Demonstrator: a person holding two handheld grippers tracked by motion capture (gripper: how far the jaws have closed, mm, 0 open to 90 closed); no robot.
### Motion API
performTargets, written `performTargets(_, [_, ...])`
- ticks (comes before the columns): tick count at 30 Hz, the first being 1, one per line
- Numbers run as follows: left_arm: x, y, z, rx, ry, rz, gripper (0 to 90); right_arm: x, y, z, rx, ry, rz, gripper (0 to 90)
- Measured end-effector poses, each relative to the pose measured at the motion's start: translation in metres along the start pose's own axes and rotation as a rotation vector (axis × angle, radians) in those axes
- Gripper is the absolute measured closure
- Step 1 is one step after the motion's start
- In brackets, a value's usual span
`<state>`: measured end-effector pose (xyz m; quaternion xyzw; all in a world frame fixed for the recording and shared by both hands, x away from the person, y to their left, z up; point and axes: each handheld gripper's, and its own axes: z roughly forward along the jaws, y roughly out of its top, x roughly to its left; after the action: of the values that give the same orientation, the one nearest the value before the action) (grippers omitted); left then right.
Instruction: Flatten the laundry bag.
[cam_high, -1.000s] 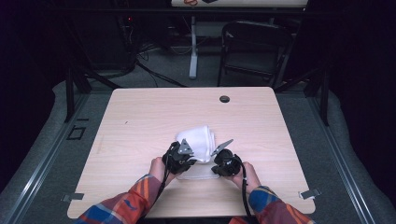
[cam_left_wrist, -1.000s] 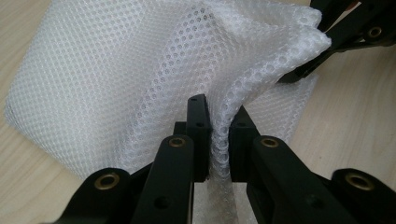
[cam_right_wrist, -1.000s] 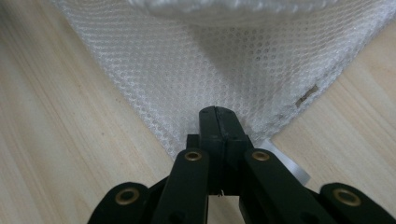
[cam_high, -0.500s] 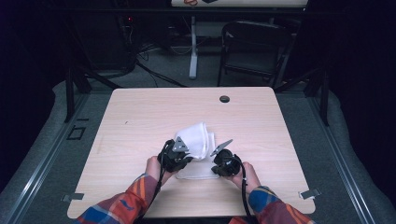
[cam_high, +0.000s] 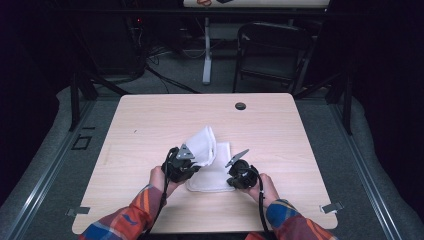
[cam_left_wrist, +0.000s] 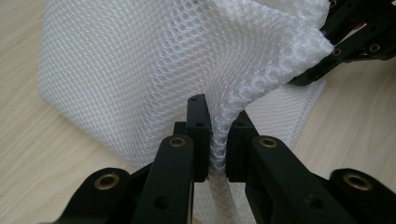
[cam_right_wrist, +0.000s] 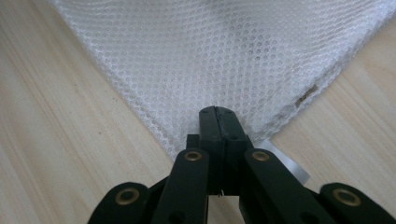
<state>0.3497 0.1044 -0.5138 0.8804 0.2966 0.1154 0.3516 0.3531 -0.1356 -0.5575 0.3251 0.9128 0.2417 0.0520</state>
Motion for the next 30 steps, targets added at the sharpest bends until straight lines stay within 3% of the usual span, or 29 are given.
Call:
performTargets(9, [0.007, -0.003, -0.011, -0.002, 0.014, -0.023, 83.7, 0.0, 0.0, 0.0, 0.0, -0.001, 0.001, 90.0])
performTargets(22, [0.016, -0.013, -0.019, 0.041, 0.026, -0.061, 83.5, 0.003, 0.001, 0.0, 0.006, -0.02, -0.004, 90.0])
performTargets(30, [0.02, -0.019, -0.019, 0.074, 0.047, -0.107, 83.6, 0.004, 0.002, 0.0, 0.012, -0.026, 0.011, 90.0])
